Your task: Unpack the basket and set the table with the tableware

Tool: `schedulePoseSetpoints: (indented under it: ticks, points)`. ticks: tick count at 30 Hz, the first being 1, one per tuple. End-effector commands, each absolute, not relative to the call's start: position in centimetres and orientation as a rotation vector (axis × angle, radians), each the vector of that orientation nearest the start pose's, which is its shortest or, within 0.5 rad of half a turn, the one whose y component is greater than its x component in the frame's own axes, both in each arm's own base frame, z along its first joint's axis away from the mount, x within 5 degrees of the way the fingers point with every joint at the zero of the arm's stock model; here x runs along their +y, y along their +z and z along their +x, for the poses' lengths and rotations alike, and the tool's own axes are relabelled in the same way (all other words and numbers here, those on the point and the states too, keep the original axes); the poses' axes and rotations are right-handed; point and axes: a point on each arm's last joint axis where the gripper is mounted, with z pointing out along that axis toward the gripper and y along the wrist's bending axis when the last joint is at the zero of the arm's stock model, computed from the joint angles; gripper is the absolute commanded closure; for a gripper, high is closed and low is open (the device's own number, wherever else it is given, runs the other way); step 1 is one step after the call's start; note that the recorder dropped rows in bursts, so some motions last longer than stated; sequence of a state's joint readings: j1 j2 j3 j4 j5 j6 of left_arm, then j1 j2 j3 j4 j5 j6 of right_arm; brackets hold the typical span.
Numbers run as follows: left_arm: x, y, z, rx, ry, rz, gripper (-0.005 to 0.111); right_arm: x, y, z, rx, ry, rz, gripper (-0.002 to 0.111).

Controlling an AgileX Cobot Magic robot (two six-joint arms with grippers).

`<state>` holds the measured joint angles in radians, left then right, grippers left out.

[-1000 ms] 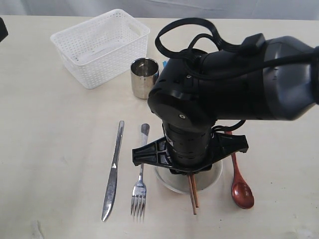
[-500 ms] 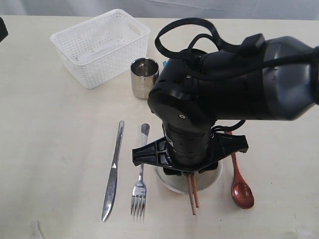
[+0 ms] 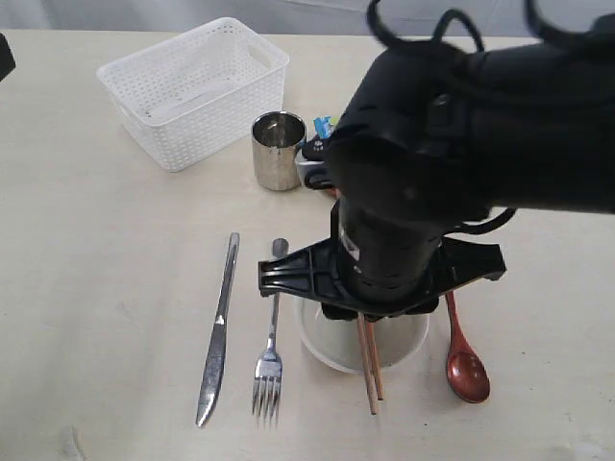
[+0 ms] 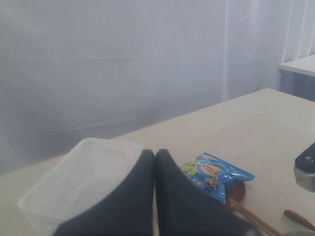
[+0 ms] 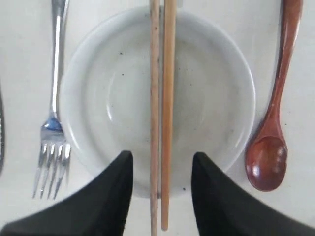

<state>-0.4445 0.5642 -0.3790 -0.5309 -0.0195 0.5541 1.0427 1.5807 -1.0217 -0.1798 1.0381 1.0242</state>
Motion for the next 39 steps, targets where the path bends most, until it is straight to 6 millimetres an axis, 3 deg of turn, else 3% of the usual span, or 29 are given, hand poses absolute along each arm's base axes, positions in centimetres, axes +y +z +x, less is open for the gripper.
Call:
schedulePoseSetpoints:
  ticks: [1, 3, 4, 11, 19, 25, 28, 31, 35, 39]
  points:
    - [-5.2, 29.9, 11.2, 1.606, -0.314, 0.366, 0.107, 22.5, 25.3, 14.4, 2.883, 0.065, -0.246, 0.081]
    - [-5.2, 29.8, 11.2, 1.611, -0.316, 0.369, 0.107, 22.2, 26.6, 13.7, 2.793, 0.081, -0.325, 0.106]
    - [-5.2, 29.8, 11.2, 1.611, -0.316, 0.369, 0.107, 22.3, 27.0, 13.3, 2.752, 0.11, -0.332, 0.108]
    - [-5.2, 29.8, 11.2, 1.611, -0.316, 0.369, 0.107, 21.4, 29.2, 12.3, 2.664, 0.262, -0.319, 0.108]
    - [-5.2, 29.8, 11.2, 1.611, -0.316, 0.369, 0.107, 20.2, 30.8, 11.7, 2.648, 0.318, -0.289, 0.108]
    - [-5.2, 29.8, 11.2, 1.611, -0.316, 0.369, 0.107, 19.8, 31.2, 11.8, 2.611, 0.314, -0.298, 0.108]
    - [-5.2, 29.8, 11.2, 1.611, -0.316, 0.369, 0.107, 19.1, 31.5, 12.1, 2.544, 0.212, -0.41, 0.108]
    - [-5.2, 29.8, 11.2, 1.611, -0.316, 0.369, 0.107, 17.1, 32.5, 12.5, 2.416, 0.263, -0.398, 0.108]
    - [-5.2, 29.8, 11.2, 1.611, -0.316, 0.369, 0.107, 12.4, 33.3, 13.1, 2.143, 0.425, -0.307, 0.108]
    - [-5.2, 29.8, 11.2, 1.611, -0.316, 0.369, 0.107, 7.7, 31.4, 13.6, 1.915, 0.404, -0.212, 0.108]
